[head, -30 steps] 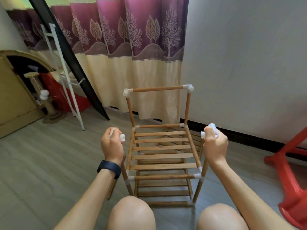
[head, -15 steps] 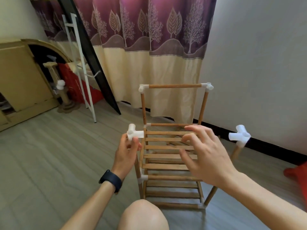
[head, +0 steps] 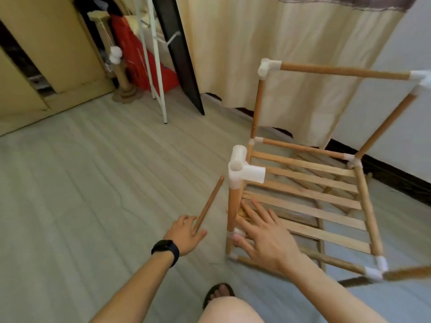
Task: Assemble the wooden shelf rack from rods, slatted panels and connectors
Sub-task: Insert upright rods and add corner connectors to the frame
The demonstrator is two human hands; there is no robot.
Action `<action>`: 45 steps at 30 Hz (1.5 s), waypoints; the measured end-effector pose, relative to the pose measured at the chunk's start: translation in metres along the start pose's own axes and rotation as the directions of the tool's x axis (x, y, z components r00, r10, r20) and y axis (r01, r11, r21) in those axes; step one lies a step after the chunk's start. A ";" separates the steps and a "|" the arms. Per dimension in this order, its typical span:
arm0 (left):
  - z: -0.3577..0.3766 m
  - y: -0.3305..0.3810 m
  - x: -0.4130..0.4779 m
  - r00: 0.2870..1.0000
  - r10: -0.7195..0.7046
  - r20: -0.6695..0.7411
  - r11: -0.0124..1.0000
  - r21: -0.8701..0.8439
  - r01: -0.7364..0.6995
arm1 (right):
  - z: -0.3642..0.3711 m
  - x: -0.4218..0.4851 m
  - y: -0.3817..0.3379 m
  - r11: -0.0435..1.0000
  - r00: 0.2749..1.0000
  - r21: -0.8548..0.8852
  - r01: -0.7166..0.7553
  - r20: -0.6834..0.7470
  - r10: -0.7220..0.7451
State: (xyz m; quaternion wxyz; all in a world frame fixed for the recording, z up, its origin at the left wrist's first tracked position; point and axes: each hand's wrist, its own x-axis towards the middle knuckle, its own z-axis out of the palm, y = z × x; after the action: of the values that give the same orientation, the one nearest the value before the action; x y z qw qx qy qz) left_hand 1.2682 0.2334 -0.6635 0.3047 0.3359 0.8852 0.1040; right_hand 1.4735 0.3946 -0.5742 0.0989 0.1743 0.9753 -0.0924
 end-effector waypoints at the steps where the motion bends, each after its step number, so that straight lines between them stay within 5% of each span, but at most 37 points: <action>1: 0.007 -0.007 0.011 0.999 -0.008 0.040 0.995 0.103 0.004 | 0.002 0.000 -0.001 1.000 1.000 0.004 0.003 -0.011 -0.003; 4: 0.029 -0.017 0.040 0.990 -0.032 0.140 0.950 0.313 -0.014 | 0.004 0.002 -0.001 1.000 0.999 0.020 0.009 -0.045 -0.008; 11: 0.079 -0.017 0.084 0.967 -0.137 0.215 0.927 0.371 0.049 | 0.013 0.005 0.002 0.996 0.991 0.091 0.017 -0.133 -0.005; 19: 0.114 -0.033 0.039 0.980 -0.198 0.022 0.942 0.280 0.185 | 0.016 0.004 0.001 0.996 0.991 0.085 0.011 -0.135 0.001; 23: 0.108 -0.044 0.015 0.934 -0.357 -0.010 0.922 -0.163 0.351 | 0.014 0.004 0.001 0.999 0.995 0.048 -0.006 -0.101 0.010; 26: 0.077 -0.038 0.004 0.885 -0.441 0.151 0.672 -0.598 0.437 | 0.010 0.004 -0.001 0.999 0.998 0.042 -0.022 -0.059 0.024; 29: 0.026 -0.023 -0.012 0.911 -0.350 0.218 0.476 -0.796 0.373 | 0.005 0.001 0.000 0.997 0.999 0.073 -0.018 -0.026 0.020; 32: -0.043 -0.003 -0.033 0.961 -0.270 0.062 0.486 -0.853 0.192 | -0.009 -0.003 0.002 0.972 0.998 0.229 -0.056 -0.012 0.061; 35: -0.121 0.024 -0.061 0.966 -0.136 -0.221 0.631 -0.771 -0.087 | -0.041 -0.017 0.001 0.796 0.965 0.593 -0.122 -0.115 0.234; 38: -0.190 0.066 -0.100 0.869 0.108 -0.482 0.773 -0.509 -0.378 | -0.098 -0.033 -0.003 0.432 0.832 0.902 -0.023 -0.222 0.508; 42: -0.241 0.136 -0.147 0.657 0.420 -0.625 0.792 -0.100 -0.602 | -0.175 -0.063 -0.006 0.057 0.811 0.954 0.294 -0.281 0.513; 45: -0.242 0.178 -0.170 0.515 0.638 -0.573 0.701 0.154 -0.697 | -0.209 -0.089 -0.013 -0.131 0.750 0.879 0.458 -0.303 0.588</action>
State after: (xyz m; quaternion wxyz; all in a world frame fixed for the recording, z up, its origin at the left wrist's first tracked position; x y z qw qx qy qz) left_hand 1.3157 0.2609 -0.3230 -0.0324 0.5850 0.7293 0.3535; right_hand 1.5168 0.3990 -0.3507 -0.4103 0.2606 0.5005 -0.7164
